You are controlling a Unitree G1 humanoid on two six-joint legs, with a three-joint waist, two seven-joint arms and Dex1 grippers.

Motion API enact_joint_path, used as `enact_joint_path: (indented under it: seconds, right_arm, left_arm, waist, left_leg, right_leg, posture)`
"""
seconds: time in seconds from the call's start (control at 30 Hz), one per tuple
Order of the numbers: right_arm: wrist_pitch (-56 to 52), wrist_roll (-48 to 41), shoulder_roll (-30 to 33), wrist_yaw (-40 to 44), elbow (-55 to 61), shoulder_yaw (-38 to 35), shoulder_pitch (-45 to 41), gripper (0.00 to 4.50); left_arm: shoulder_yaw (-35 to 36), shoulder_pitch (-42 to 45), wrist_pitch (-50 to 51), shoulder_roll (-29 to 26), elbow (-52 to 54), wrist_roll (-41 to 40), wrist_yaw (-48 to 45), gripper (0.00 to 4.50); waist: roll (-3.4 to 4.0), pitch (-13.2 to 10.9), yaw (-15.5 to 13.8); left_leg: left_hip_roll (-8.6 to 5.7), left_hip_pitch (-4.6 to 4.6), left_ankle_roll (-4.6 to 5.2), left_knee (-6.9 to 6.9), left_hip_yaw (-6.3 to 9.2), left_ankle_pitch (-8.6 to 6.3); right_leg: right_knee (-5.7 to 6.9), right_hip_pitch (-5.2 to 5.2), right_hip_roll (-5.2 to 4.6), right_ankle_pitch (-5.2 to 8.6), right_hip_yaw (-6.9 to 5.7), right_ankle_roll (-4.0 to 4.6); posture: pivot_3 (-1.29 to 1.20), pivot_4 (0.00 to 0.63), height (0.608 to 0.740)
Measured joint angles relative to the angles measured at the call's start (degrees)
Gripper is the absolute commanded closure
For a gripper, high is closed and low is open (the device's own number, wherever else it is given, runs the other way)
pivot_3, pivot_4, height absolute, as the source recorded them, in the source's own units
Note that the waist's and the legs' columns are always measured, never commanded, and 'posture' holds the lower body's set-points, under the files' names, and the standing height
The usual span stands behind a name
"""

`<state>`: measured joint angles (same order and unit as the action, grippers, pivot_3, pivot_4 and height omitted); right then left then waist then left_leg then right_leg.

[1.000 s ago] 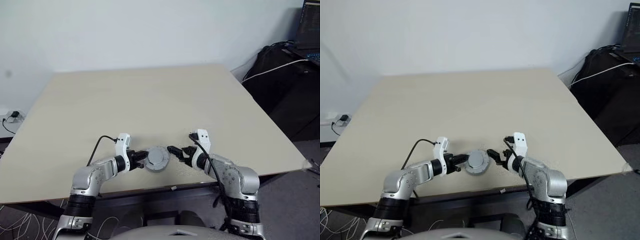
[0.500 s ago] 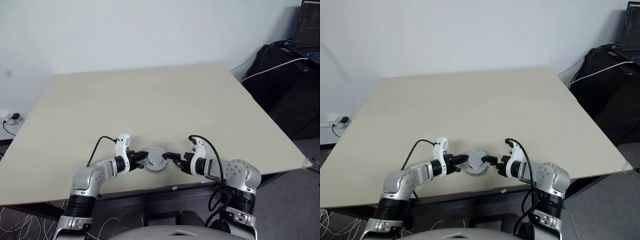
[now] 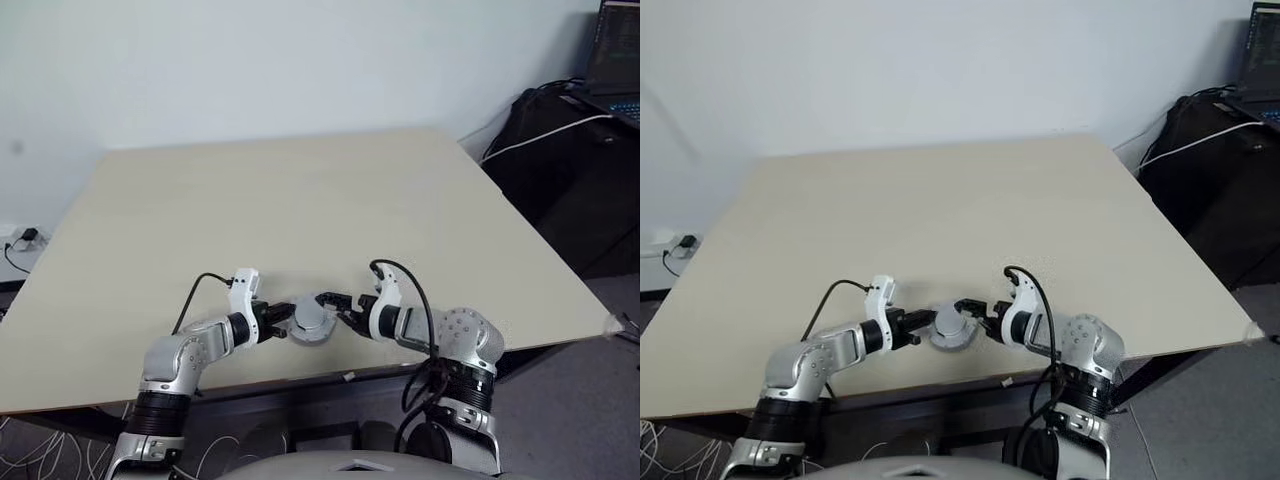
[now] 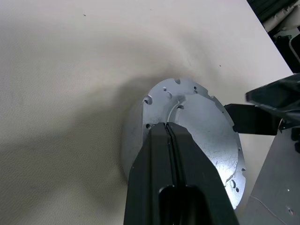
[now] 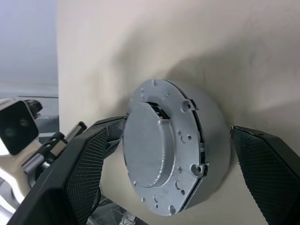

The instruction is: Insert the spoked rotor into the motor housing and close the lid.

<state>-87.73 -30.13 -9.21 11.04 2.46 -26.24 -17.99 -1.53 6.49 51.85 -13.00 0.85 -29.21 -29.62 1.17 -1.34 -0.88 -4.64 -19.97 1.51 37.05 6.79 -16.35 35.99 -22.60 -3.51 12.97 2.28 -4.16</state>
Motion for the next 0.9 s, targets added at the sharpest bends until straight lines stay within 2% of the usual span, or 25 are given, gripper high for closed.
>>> enact_joint_path:
  seconds: [0.4,0.57,0.83,0.9]
  right_arm:
    - [-1.2,-1.1,-0.1,-1.1,-1.0,0.9,-0.2,0.01]
    - [-3.0,-3.6,-0.1,1.6,-4.2,-0.9,0.3,0.01]
    - [1.1,-5.4,-0.1,3.0,-10.0,-1.3,0.4,0.01]
    - [2.0,-5.9,-0.1,2.7,-10.9,-1.1,0.3,0.01]
  left_arm:
    - [0.6,-0.2,0.0,0.1,0.0,0.0,-0.3,4.50]
    - [1.2,-0.3,-0.1,-0.1,0.0,0.1,-0.2,4.50]
    - [1.9,-0.6,-0.1,0.1,0.1,0.1,0.2,4.50]
    - [2.1,-0.8,-0.2,0.2,0.2,0.1,0.6,4.50]
  waist:
    - [0.01,0.0,0.4]
    - [0.05,0.0,1.4]
    - [0.04,0.0,2.0]
    - [0.05,0.0,2.2]
  left_leg:
    - [0.03,0.02,0.00,-0.01,0.00,-0.01]
    - [0.05,0.01,0.00,-0.03,-0.01,0.00]
    - [0.09,0.06,-0.04,-0.04,-0.02,0.01]
    - [0.10,0.12,-0.32,-0.03,-0.03,-0.09]
  right_leg:
    - [0.00,0.00,0.03,0.01,0.00,-0.01]
    - [0.01,-0.02,0.05,0.01,0.00,0.00]
    - [0.01,0.00,0.05,0.01,0.00,-0.02]
    - [0.02,0.06,0.05,0.14,0.00,-0.31]
  posture:
    - [0.00,0.000,0.740]
    - [0.00,0.000,0.740]
    - [0.00,0.000,0.740]
    - [0.00,0.000,0.740]
